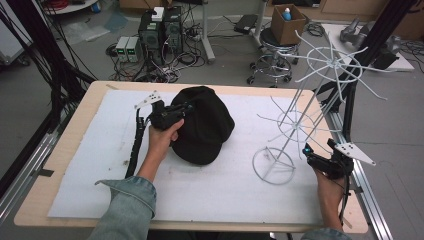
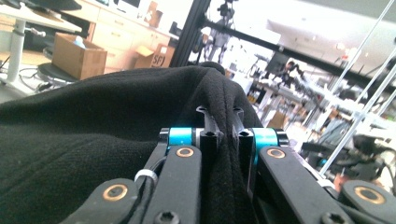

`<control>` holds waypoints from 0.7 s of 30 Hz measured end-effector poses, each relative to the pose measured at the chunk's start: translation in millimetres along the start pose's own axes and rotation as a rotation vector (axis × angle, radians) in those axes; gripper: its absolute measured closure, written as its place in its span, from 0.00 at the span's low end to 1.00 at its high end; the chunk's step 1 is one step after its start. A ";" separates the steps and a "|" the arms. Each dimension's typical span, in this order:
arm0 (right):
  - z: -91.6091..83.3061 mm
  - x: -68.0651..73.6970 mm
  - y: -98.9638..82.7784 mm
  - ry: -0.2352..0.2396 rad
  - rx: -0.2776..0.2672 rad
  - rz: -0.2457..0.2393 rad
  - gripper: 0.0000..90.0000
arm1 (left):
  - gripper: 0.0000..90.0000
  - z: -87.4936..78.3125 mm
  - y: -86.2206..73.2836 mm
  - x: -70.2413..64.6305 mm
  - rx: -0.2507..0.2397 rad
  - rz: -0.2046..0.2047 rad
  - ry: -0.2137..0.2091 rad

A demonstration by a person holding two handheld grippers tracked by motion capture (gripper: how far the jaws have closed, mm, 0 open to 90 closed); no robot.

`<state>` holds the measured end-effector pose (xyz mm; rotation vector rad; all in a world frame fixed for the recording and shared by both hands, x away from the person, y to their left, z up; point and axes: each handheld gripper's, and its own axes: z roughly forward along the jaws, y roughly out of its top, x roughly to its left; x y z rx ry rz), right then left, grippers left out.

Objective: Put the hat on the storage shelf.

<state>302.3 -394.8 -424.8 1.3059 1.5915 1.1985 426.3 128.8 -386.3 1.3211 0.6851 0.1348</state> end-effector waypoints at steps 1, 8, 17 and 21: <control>0.0 0.1 0.0 0.000 0.001 0.000 0.13 | 0.95 -1.1 1.4 0.0 -0.010 -0.011 0.002; 0.5 -0.2 -0.1 -0.001 0.000 -0.002 0.13 | 0.95 -9.8 13.0 -3.8 -0.086 -0.043 -0.038; 0.5 0.5 -0.1 0.001 -0.001 0.002 0.13 | 0.95 -19.8 38.1 -14.0 -0.170 -0.051 -0.110; 0.5 0.8 -0.1 0.001 0.005 0.003 0.13 | 0.95 -21.8 50.2 -22.1 -0.189 -0.040 -0.135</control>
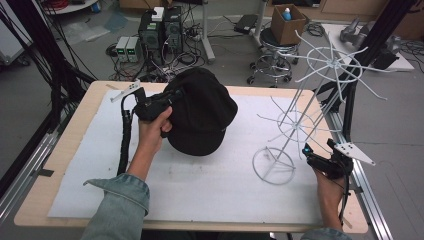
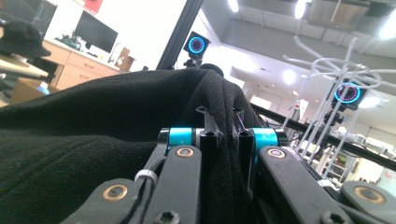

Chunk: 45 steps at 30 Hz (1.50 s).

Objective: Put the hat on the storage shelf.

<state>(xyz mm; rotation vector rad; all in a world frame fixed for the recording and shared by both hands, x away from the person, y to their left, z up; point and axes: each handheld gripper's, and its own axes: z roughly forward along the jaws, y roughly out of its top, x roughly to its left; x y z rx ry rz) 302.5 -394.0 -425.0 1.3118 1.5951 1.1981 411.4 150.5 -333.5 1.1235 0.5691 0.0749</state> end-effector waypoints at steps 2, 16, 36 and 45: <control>0.0 0.2 0.1 0.000 0.001 0.001 0.13 | 0.95 0.2 6.0 -3.2 -0.016 -0.003 -0.011; 0.7 -0.1 -0.2 -0.001 -0.002 0.000 0.13 | 0.95 14.4 68.2 -31.3 -0.049 0.039 -0.054; 1.1 -0.2 -0.2 0.002 0.001 -0.006 0.13 | 0.95 80.9 178.4 -81.5 0.004 0.156 -0.140; 0.5 -0.5 -0.1 -0.001 -0.001 -0.002 0.13 | 0.95 109.9 206.9 -91.3 -0.021 0.127 -0.190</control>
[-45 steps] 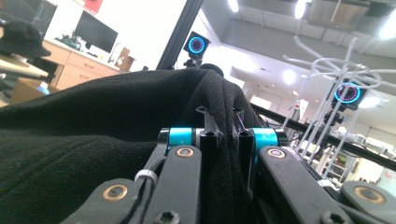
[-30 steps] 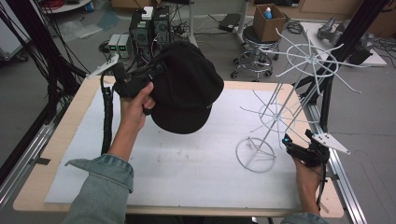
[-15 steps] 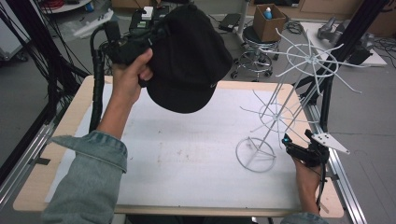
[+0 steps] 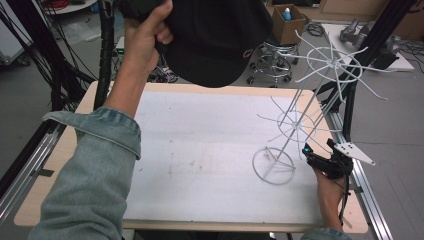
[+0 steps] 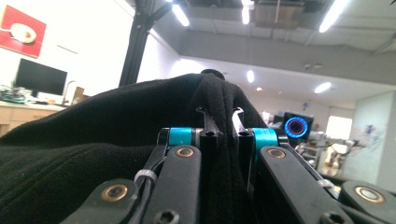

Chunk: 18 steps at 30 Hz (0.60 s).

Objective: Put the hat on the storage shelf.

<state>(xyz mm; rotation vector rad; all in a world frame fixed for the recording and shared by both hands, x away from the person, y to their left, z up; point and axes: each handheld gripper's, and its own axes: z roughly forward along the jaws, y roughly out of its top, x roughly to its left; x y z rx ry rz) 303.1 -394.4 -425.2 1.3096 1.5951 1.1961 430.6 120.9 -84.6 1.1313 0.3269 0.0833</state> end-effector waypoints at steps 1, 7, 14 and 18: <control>0.3 -0.1 -0.2 0.001 -0.001 0.000 0.13 | 0.95 3.0 2.0 0.2 -0.003 -0.006 -0.011; 0.8 -0.6 -0.4 0.003 0.003 0.000 0.13 | 0.95 25.2 9.1 -3.1 -0.016 -0.043 -0.062; 0.0 -1.0 -0.2 0.000 0.002 -0.007 0.13 | 0.95 51.6 4.9 -2.4 -0.018 -0.117 -0.129; -0.5 -1.1 -0.3 -0.001 0.005 -0.003 0.13 | 0.95 63.8 -0.6 1.7 -0.002 -0.160 -0.151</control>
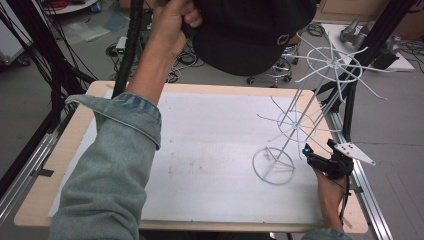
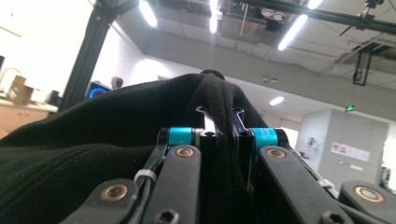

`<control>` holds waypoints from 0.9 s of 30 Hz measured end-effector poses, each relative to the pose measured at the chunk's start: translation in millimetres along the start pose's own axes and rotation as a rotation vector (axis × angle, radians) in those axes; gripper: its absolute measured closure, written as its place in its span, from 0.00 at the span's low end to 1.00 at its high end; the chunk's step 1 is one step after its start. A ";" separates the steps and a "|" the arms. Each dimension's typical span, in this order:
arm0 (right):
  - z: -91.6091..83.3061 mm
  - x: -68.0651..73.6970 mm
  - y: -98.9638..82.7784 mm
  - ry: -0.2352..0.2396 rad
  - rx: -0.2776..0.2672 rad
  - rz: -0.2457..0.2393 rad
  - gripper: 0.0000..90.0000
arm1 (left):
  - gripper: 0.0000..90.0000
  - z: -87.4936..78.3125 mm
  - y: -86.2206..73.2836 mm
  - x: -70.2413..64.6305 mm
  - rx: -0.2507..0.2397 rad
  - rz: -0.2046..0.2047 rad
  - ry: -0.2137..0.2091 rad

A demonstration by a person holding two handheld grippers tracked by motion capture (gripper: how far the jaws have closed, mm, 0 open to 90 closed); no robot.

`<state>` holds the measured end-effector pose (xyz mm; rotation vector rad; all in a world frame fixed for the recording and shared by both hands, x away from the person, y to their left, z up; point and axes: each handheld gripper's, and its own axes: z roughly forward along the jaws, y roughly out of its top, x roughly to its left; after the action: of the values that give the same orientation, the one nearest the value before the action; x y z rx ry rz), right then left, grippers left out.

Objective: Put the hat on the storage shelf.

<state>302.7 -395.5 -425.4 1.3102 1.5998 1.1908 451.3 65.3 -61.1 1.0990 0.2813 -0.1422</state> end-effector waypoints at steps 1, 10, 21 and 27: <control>0.0 -0.1 0.0 0.000 0.000 0.001 0.13 | 0.95 3.7 -1.9 3.2 0.009 -0.018 -0.002; 0.1 -0.7 -0.5 -0.003 0.006 -0.009 0.13 | 0.95 12.5 -12.8 22.0 0.020 -0.084 0.013; 0.3 0.1 -0.5 -0.002 0.006 -0.013 0.13 | 0.95 17.6 -17.8 31.3 0.045 -0.140 0.007; 0.7 0.1 -0.7 0.000 0.009 -0.012 0.13 | 0.95 22.9 -20.8 32.2 0.045 -0.158 -0.031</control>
<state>303.1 -395.3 -426.3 1.3040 1.6124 1.1772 480.3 36.3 -78.7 1.1181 0.3389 -0.3073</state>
